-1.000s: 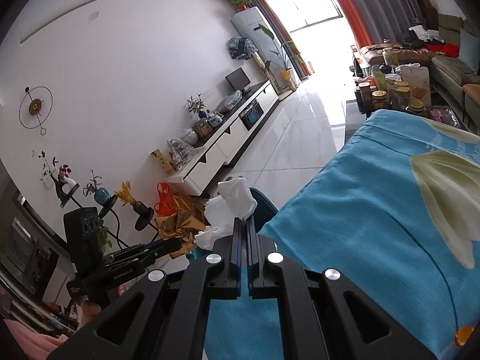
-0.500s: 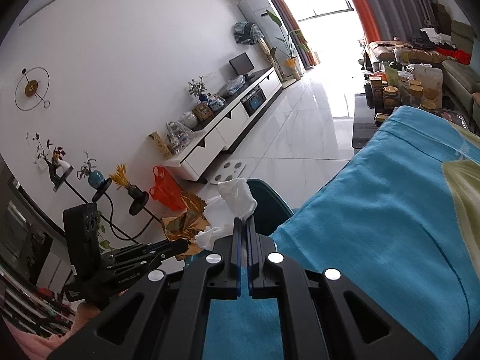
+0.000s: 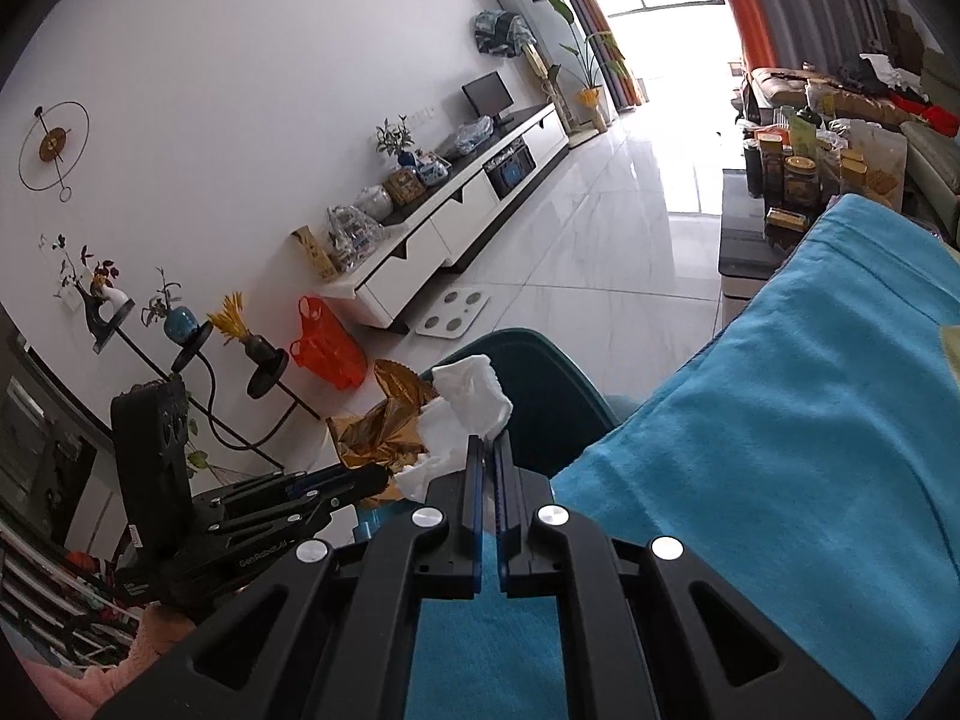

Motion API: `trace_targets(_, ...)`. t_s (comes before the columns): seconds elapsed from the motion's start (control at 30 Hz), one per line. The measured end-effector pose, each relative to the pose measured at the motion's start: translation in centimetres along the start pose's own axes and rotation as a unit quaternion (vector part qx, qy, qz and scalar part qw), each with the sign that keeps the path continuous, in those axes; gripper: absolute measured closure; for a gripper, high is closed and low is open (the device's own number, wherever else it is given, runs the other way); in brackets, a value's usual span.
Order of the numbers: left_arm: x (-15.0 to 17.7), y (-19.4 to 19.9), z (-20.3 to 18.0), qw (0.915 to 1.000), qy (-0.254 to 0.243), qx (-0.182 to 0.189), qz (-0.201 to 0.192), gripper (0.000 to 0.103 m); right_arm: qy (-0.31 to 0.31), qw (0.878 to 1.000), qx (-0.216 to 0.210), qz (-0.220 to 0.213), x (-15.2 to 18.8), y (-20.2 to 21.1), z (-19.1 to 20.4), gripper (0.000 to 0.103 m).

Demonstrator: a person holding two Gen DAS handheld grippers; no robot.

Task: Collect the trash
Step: 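Carry the brown wrapper and tissue to the teal bin and release both, then move both open tools back over the bed toward the tissue and plastic wrapper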

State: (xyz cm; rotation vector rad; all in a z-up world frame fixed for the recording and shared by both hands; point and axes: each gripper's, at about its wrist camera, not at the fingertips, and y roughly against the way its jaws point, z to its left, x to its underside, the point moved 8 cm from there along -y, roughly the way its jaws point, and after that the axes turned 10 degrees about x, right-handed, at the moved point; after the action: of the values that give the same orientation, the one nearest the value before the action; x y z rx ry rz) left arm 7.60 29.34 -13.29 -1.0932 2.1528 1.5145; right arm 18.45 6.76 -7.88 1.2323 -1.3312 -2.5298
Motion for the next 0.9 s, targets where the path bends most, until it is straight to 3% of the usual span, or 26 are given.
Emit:
trace_targets(0.23, 0.0, -1.2, 0.5, 0.9998, 0.014, -0.008, 0.007, 0.08, 0.001, 1.0, 0.005, 0.013, 0.1, -1.6, 0.8, 0.099)
trace_targets(0.4, 0.0, -1.8, 1.2, 0.9996, 0.026, -0.013, 0.007, 0.065, -0.001, 1.0, 0.006, 0.023, 0.4, -2.4, 1.1, 0.095)
trace_targets(0.5, -0.1, -1.6, 1.4, 0.9992, 0.04, -0.007, 0.001, 0.064, -0.007, 1.0, 0.003, 0.025, 0.6, -2.4, 1.0, 0.093)
trace_targets(0.67, -0.6, -0.4, 0.2, 0.9996, 0.021, -0.002, -0.02, 0.057, -0.011, 1.0, -0.005, 0.017, 0.6, -1.5, 0.7, 0.088)
trace_targets(0.8, -0.9, 1.1, -1.6, 0.999, -0.004, 0.011, -0.042, 0.051, -0.009, 1.0, -0.011, -0.002, 1.0, 0.9, 0.1, 0.073)
trace_targets(0.9, -1.0, 2.2, -4.0, 0.9974, -0.032, 0.034, -0.056, 0.047, -0.006, 1.0, -0.009, -0.021, 1.4, 3.3, -0.7, 0.068)
